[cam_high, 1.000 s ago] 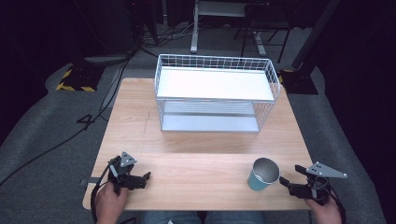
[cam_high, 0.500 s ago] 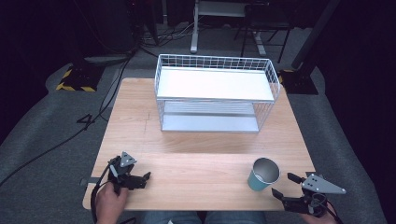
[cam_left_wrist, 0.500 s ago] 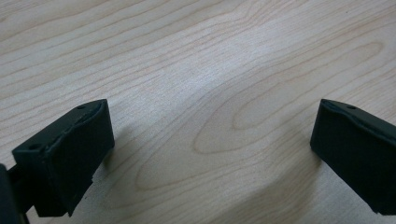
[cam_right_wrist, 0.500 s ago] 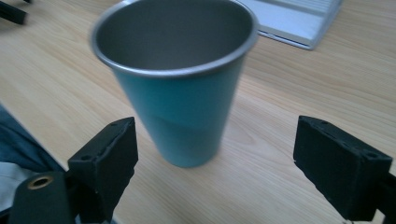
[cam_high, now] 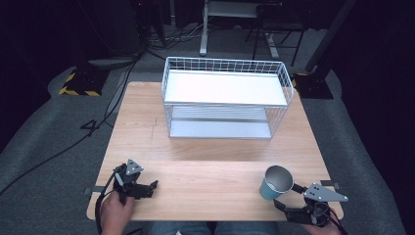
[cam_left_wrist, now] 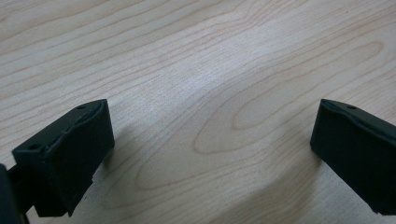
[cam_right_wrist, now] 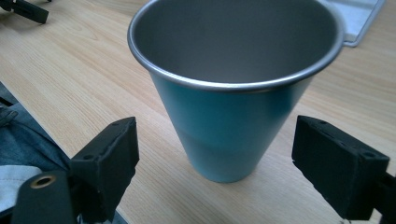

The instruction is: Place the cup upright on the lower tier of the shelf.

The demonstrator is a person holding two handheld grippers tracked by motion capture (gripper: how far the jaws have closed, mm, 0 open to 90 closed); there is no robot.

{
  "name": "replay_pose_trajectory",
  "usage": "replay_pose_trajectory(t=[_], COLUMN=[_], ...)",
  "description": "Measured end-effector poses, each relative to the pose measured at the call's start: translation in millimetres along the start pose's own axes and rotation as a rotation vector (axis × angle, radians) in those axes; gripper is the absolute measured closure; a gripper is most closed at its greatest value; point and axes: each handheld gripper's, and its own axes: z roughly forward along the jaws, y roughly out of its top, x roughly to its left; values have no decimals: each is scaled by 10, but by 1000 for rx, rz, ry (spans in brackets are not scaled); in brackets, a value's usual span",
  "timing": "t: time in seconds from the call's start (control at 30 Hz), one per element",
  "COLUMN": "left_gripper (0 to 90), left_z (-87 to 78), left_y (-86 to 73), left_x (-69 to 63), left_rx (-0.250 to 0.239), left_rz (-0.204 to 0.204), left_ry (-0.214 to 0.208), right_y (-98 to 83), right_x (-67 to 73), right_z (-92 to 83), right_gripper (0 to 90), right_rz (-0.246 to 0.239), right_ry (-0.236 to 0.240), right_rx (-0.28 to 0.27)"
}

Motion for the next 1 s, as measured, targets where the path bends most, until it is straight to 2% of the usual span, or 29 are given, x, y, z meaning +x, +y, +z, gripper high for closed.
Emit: replay_pose_trajectory(t=[0.07, 0.27, 0.43, 0.53, 0.57, 0.7, 0.83, 1.0], left_gripper=[0, 0, 0, 0, 0, 0, 0, 0], left_z=[1, 0, 1, 0, 0, 0, 1, 1], left_y=[0, 0, 0, 0, 0, 0, 0, 0], left_x=[0, 0, 0, 0, 0, 0, 0, 0], left_rx=[-1, 0, -1, 0, 0, 0, -1, -1], left_rz=[0, 0, 0, 0, 0, 0, 0, 0], left_ry=[0, 0, 0, 0, 0, 0, 0, 0], right_y=[-8, -25, -42, -51, -58, -61, -56, -49], right_x=[-1, 15, 20, 15, 11, 34, 23, 14], right_z=[38, 111, 244, 262, 274, 306, 308, 323], right_gripper=[157, 159, 159, 160, 170, 167, 205, 203], right_rz=[7, 15, 1, -3, 12, -1, 1, -2], right_ry=[10, -23, -55, -53, -56, -74, -80, -78], right_rx=[6, -12, -15, -15, -25, -27, -35, -37])
